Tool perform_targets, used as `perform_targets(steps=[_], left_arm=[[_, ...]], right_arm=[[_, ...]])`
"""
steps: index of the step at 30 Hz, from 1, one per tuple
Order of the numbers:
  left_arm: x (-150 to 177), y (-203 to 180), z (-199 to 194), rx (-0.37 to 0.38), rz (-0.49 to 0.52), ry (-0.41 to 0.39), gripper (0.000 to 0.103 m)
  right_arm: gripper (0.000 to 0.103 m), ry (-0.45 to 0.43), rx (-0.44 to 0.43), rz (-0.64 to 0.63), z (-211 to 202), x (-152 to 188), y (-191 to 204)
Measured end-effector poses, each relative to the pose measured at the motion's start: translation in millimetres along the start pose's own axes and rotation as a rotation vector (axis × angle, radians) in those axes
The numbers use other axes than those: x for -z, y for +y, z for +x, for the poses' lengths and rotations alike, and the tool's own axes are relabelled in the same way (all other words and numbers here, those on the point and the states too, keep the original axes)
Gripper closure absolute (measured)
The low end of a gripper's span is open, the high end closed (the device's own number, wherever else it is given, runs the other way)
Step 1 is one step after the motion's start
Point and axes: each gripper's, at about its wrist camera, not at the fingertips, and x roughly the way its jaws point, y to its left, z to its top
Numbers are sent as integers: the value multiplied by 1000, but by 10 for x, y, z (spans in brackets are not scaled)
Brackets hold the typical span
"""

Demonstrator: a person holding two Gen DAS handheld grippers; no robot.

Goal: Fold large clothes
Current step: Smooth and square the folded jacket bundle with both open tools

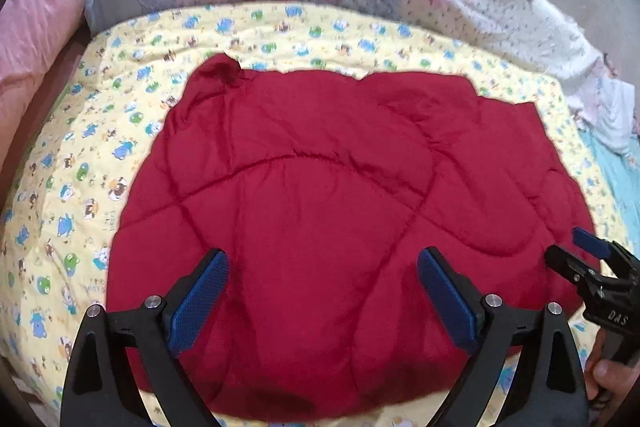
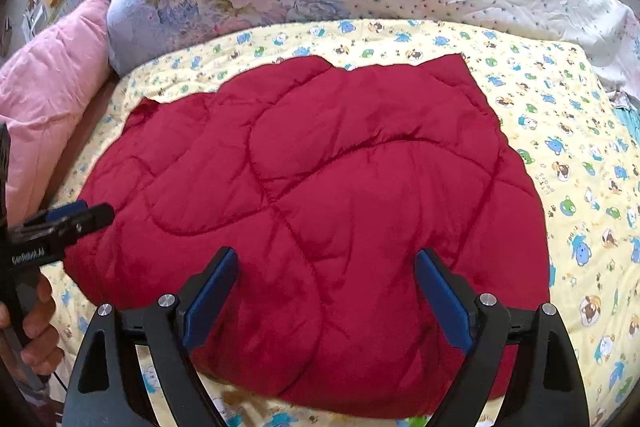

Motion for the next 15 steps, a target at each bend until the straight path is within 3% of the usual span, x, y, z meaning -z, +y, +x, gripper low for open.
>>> perform_targets(steps=[4, 15], left_arm=[[-43, -100, 210, -44, 20, 24, 1], [-194, -226, 477, -88, 54, 47, 0]], right_arm=[[4, 30, 24, 16, 209, -82, -100], [0, 41, 4, 84, 450, -233, -288]])
